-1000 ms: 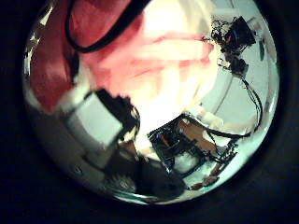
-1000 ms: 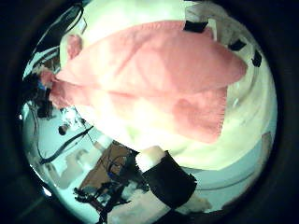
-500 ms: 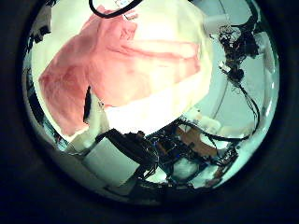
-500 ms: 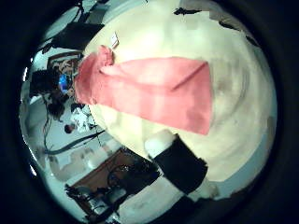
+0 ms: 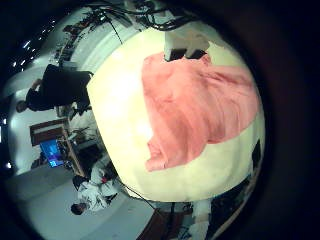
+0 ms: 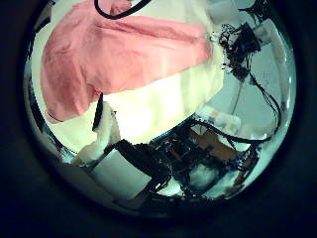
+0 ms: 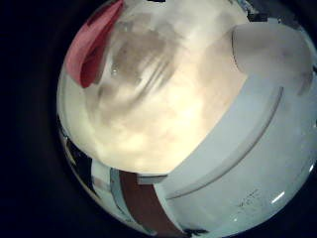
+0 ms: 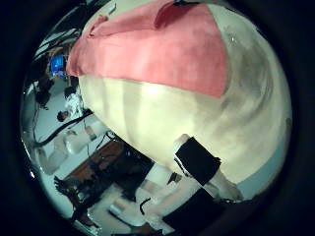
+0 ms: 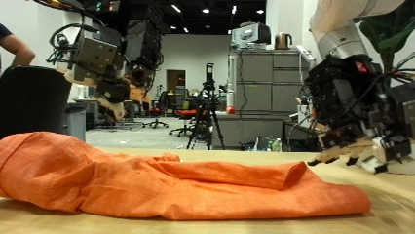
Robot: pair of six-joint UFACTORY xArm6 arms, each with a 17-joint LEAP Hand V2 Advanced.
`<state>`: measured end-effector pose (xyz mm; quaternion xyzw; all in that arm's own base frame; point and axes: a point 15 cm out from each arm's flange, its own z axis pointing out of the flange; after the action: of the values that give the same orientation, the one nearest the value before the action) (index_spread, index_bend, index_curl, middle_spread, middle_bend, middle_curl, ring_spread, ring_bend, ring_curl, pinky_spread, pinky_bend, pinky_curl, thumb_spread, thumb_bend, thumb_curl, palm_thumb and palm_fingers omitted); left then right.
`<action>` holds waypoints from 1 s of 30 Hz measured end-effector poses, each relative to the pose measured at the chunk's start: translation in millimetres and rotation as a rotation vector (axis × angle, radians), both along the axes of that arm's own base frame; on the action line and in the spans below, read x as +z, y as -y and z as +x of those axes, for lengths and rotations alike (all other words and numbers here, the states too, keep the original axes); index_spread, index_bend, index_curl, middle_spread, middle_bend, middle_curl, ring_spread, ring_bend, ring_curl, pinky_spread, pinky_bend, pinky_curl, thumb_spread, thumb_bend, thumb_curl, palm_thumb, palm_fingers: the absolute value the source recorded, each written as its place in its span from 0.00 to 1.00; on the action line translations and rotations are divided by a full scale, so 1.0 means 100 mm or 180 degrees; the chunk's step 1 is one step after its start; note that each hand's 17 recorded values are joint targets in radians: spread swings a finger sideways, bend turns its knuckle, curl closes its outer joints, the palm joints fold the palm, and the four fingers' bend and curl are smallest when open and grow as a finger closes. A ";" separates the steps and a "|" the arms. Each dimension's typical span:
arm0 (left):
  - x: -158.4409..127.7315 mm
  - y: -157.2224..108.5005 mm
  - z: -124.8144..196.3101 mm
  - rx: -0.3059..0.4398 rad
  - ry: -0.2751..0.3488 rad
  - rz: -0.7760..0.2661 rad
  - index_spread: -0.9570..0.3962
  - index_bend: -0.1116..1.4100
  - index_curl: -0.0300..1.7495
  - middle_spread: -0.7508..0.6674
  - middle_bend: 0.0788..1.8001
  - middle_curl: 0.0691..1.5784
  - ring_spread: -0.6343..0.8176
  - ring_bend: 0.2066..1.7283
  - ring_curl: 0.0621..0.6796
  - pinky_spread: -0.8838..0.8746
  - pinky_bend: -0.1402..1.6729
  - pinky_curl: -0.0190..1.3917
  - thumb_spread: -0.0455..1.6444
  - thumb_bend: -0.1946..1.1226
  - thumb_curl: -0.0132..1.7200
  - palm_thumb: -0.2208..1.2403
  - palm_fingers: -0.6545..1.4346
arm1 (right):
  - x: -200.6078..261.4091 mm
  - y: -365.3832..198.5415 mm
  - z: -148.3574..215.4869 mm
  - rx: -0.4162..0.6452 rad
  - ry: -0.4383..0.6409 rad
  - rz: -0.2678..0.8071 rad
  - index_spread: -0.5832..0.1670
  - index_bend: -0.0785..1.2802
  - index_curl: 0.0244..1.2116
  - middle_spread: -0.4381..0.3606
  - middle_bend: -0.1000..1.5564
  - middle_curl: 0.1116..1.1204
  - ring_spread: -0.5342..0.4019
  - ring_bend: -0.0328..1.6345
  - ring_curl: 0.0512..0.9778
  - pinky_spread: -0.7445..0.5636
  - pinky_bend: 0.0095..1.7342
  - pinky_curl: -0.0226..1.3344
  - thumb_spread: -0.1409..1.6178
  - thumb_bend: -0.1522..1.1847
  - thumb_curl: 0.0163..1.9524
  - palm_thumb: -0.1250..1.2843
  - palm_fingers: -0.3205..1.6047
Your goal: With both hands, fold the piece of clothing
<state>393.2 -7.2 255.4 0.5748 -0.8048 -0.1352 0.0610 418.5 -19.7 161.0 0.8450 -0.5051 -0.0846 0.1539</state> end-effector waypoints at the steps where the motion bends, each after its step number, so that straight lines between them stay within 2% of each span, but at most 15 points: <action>1: -0.05 0.02 -0.04 -0.0008 -0.0035 -0.0007 0.82 0.16 0.21 0.78 0.06 0.20 0.80 0.25 0.24 0.77 0.34 0.23 0.68 0.13 0.27 0.59 0.28 | -0.05 -0.02 0.01 0.0026 0.0000 -0.0001 0.34 0.20 0.31 0.54 0.19 0.25 0.73 0.20 0.24 0.78 0.15 0.31 0.74 0.10 0.13 0.53 0.19; 6: -0.20 0.04 -0.11 -0.0007 -0.0105 -0.0010 0.82 0.16 0.19 0.78 0.06 0.19 0.80 0.24 0.24 0.77 0.34 0.23 0.68 0.13 0.26 0.59 0.29 | -0.31 -0.09 0.00 0.0059 -0.0114 -0.0017 0.36 0.19 0.29 0.54 0.17 0.23 0.73 0.18 0.23 0.78 0.14 0.30 0.69 0.10 0.14 0.53 0.19; 12: -0.17 0.03 -0.13 -0.0004 -0.0098 0.0001 0.82 0.17 0.18 0.78 0.06 0.17 0.81 0.23 0.23 0.77 0.32 0.22 0.69 0.13 0.25 0.58 0.29 | -0.50 -0.09 0.02 0.0030 -0.0162 -0.0133 0.42 0.19 0.28 0.52 0.18 0.22 0.72 0.19 0.23 0.77 0.12 0.28 0.66 0.10 0.15 0.54 0.24; 16: -0.16 0.01 -0.13 0.0001 -0.0099 0.0005 0.82 0.17 0.17 0.78 0.06 0.17 0.81 0.23 0.23 0.77 0.32 0.22 0.69 0.13 0.25 0.58 0.30 | -0.50 0.02 0.05 0.0045 -0.0116 -0.0384 0.44 0.22 0.29 0.47 0.21 0.23 0.62 0.23 0.23 0.71 0.09 0.25 0.65 0.10 0.16 0.57 0.37; 17: -0.16 0.01 -0.13 0.0005 -0.0104 0.0005 0.82 0.17 0.17 0.78 0.06 0.17 0.81 0.22 0.23 0.77 0.32 0.23 0.69 0.13 0.25 0.58 0.30 | -0.49 0.03 0.06 0.0057 -0.0101 -0.0423 0.41 0.25 0.30 0.41 0.25 0.25 0.55 0.27 0.25 0.65 0.10 0.25 0.65 0.10 0.16 0.58 0.47; 18: -0.17 0.00 -0.14 0.0001 -0.0109 0.0004 0.82 0.17 0.17 0.78 0.06 0.17 0.81 0.23 0.23 0.77 0.32 0.23 0.69 0.13 0.25 0.58 0.30 | -0.49 0.02 0.06 0.0069 -0.0097 -0.0427 0.40 0.24 0.29 0.39 0.25 0.25 0.51 0.28 0.24 0.63 0.09 0.23 0.65 0.11 0.16 0.59 0.48; 21: -0.18 0.01 -0.14 -0.0001 -0.0119 0.0011 0.82 0.17 0.16 0.78 0.06 0.16 0.81 0.22 0.23 0.77 0.32 0.23 0.69 0.13 0.25 0.58 0.30 | -0.43 0.01 0.07 0.0074 -0.0057 -0.0428 0.33 0.25 0.30 0.33 0.31 0.30 0.37 0.39 0.30 0.42 0.19 0.25 0.64 0.11 0.17 0.62 0.78; 23: -0.18 0.00 -0.14 -0.0004 -0.0124 0.0010 0.82 0.17 0.16 0.78 0.07 0.16 0.81 0.22 0.23 0.77 0.32 0.23 0.69 0.13 0.25 0.58 0.30 | -0.40 0.01 0.06 0.0077 -0.0039 -0.0425 0.30 0.31 0.36 0.30 0.39 0.35 0.32 0.46 0.37 0.31 0.26 0.29 0.64 0.10 0.17 0.64 0.87; 24: -0.19 0.00 -0.14 -0.0001 -0.0128 0.0011 0.82 0.17 0.16 0.78 0.07 0.16 0.81 0.22 0.23 0.77 0.31 0.23 0.69 0.13 0.25 0.59 0.30 | -0.37 0.02 0.06 0.0072 -0.0020 -0.0424 0.29 0.34 0.38 0.29 0.41 0.38 0.30 0.47 0.39 0.27 0.29 0.31 0.64 0.11 0.17 0.65 0.87; 26: -0.19 0.00 -0.14 -0.0001 -0.0130 0.0011 0.82 0.17 0.16 0.77 0.07 0.16 0.81 0.22 0.23 0.77 0.31 0.23 0.69 0.13 0.25 0.59 0.30 | -0.33 0.03 0.03 0.0089 -0.0013 -0.0418 0.30 0.41 0.43 0.30 0.49 0.43 0.28 0.52 0.43 0.23 0.35 0.34 0.64 0.11 0.18 0.67 0.92; 30: -0.18 -0.03 -0.15 0.0012 -0.0134 0.0007 0.82 0.17 0.16 0.77 0.07 0.16 0.81 0.22 0.23 0.77 0.31 0.23 0.69 0.13 0.24 0.58 0.30 | -0.24 0.11 -0.12 0.0063 -0.0007 -0.0411 0.31 0.56 0.51 0.32 0.61 0.51 0.29 0.61 0.51 0.23 0.48 0.41 0.65 0.12 0.19 0.74 0.90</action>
<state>378.7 -4.1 237.3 0.5733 -0.8021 -0.1480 0.0775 406.4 -30.8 136.7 0.8382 -0.5009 -0.0513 0.2095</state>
